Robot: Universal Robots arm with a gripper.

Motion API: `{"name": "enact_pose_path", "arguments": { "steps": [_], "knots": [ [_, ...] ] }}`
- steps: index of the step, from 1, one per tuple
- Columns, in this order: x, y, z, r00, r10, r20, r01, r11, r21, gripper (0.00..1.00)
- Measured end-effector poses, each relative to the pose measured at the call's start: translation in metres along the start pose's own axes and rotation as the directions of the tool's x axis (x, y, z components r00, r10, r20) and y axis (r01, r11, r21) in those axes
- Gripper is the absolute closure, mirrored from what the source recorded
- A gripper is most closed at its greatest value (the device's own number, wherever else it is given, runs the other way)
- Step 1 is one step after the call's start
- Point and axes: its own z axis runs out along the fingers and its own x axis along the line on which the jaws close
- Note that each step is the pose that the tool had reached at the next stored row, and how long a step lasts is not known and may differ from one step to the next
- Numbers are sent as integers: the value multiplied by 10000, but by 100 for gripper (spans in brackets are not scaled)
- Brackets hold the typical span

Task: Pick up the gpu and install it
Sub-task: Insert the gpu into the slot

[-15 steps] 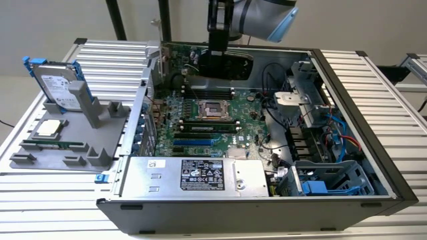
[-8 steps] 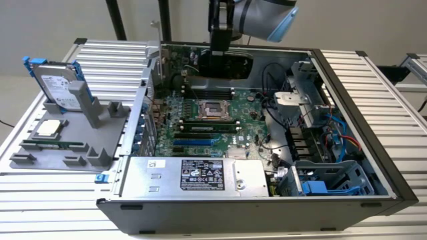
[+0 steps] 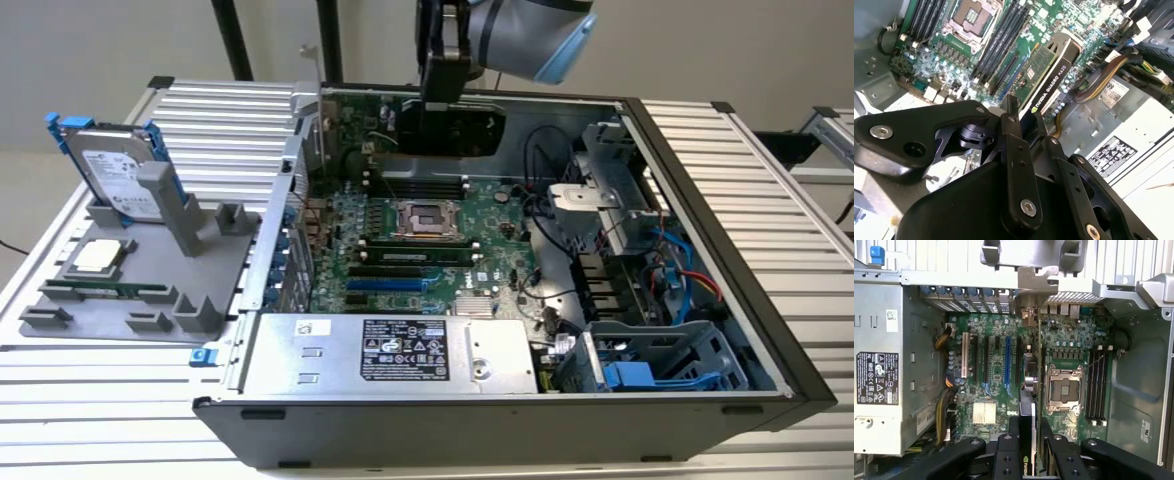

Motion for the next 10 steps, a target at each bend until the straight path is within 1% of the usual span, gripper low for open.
{"name": "enact_pose_path", "arguments": {
  "steps": [1,4,10],
  "knots": [
    [0,0,0,10000,-68,0,68,10000,-1,100],
    [0,0,1,10000,-71,2,71,10000,-1,100],
    [0,-2,17,10000,88,0,-88,10000,1,100]
  ]
}}
